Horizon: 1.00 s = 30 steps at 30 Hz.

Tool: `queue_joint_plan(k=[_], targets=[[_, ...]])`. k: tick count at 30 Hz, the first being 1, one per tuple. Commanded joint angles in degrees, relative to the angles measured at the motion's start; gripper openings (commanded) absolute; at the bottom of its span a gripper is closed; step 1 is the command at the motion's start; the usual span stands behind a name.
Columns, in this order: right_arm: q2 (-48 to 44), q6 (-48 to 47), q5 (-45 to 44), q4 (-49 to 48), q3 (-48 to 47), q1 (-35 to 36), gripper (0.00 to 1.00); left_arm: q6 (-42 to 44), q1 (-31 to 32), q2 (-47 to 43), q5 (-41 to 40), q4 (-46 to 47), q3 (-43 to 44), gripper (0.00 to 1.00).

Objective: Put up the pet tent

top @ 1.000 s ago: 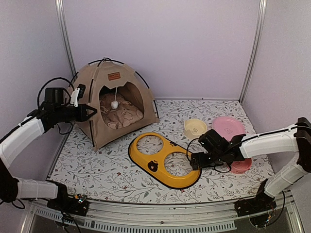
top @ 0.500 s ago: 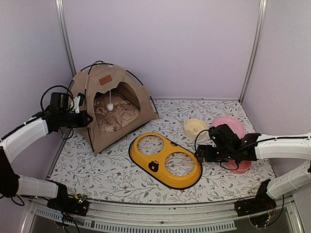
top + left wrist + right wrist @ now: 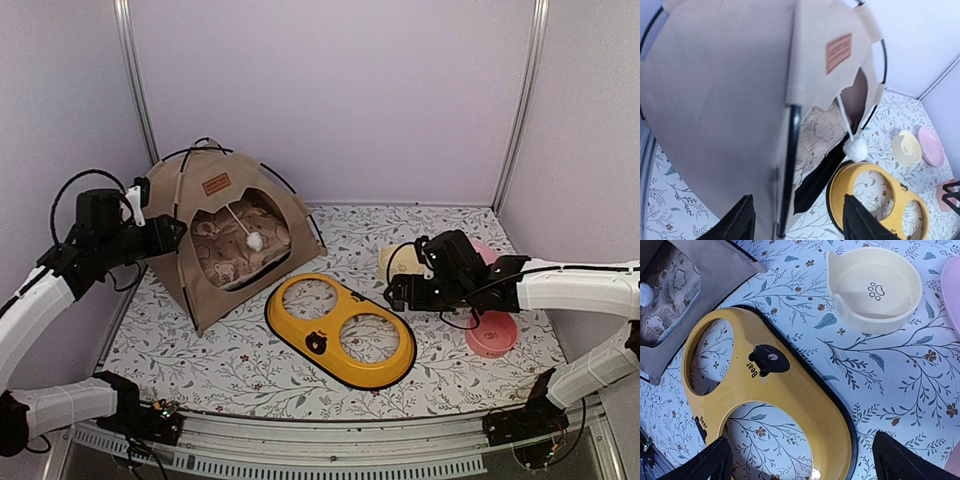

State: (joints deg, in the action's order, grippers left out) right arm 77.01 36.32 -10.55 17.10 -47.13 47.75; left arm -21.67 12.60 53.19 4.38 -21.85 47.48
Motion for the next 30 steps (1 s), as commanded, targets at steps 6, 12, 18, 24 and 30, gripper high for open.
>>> queue_joint_plan(k=[6, 12, 18, 24, 30], targets=[[-2.92, -0.97, 6.40, -4.81, -0.11, -5.00, 0.99, -0.90, 13.75, -7.91, -6.44, -1.45, 3.24, 0.60], [-3.50, 2.07, 10.34, -3.71, 3.22, -4.00, 1.00, 0.58, 32.91, 4.51, -8.17, 0.51, 6.96, 0.60], [-4.60, 6.58, 8.65, -4.40, 5.63, 1.35, 0.96, 0.79, 37.63, 23.63, 1.97, 3.76, 12.01, 0.56], [-0.93, 10.72, 8.96, -8.42, 6.03, 5.21, 0.64, 2.88, 39.78, 37.58, 4.58, 3.72, 17.40, 0.52], [6.79, 12.10, 9.09, -13.45, 5.21, 5.42, 0.29, 3.32, 39.54, 49.09, 1.74, 1.70, 25.51, 0.36]])
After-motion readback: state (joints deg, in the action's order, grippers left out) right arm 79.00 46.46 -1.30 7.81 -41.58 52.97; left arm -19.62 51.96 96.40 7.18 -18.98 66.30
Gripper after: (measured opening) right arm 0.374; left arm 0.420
